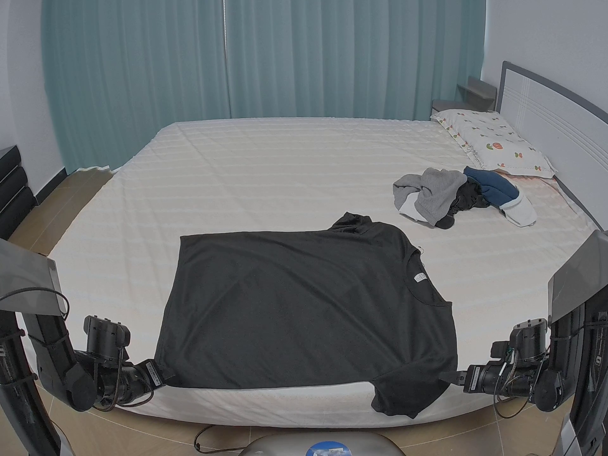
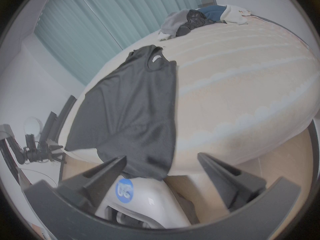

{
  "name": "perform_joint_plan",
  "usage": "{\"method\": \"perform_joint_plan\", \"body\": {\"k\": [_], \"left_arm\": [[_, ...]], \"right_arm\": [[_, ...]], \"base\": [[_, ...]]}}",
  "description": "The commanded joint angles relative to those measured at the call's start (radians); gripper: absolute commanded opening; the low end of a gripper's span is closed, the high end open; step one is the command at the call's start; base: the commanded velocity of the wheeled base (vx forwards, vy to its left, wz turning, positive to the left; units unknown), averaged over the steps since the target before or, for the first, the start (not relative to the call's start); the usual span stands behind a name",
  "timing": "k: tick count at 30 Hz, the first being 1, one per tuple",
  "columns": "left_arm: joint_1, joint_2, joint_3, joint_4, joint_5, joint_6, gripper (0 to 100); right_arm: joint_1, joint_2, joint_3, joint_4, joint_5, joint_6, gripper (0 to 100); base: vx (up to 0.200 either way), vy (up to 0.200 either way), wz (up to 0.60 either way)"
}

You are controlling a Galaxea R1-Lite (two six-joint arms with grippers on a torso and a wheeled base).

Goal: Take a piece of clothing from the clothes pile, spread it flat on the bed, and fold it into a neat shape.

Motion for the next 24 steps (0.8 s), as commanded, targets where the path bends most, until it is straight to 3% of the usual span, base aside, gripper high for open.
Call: {"method": "perform_joint_plan", "body": {"k": [1, 10, 14, 22, 24], "left_arm": [[0.007, -0.037, -0.017, -0.002, 0.003, -0.015, 100], [0.01, -0.109, -0.034, 0.0, 0.011, -0.066, 100], [0.038, -0.114, -0.038, 0.0, -0.005, -0.071, 100], [0.039, -0.106, -0.04, 0.0, -0.014, -0.072, 100], [0.036, -0.106, -0.04, 0.0, -0.014, -0.072, 100]], "right_arm": [[0.0, -0.022, 0.012, -0.022, 0.015, 0.042, 100], [-0.001, -0.074, -0.025, -0.022, 0.016, 0.142, 100], [-0.001, -0.097, -0.033, -0.022, 0.016, 0.185, 100], [-0.02, -0.111, -0.056, -0.022, 0.016, 0.19, 100], [-0.024, -0.116, -0.056, -0.022, 0.016, 0.19, 100]], "base": [[0.0, 0.0, 0.0], [0.0, 0.0, 0.0], [0.0, 0.2, 0.0], [0.0, 0.2, 0.0], [0.0, 0.0, 0.0]]}}
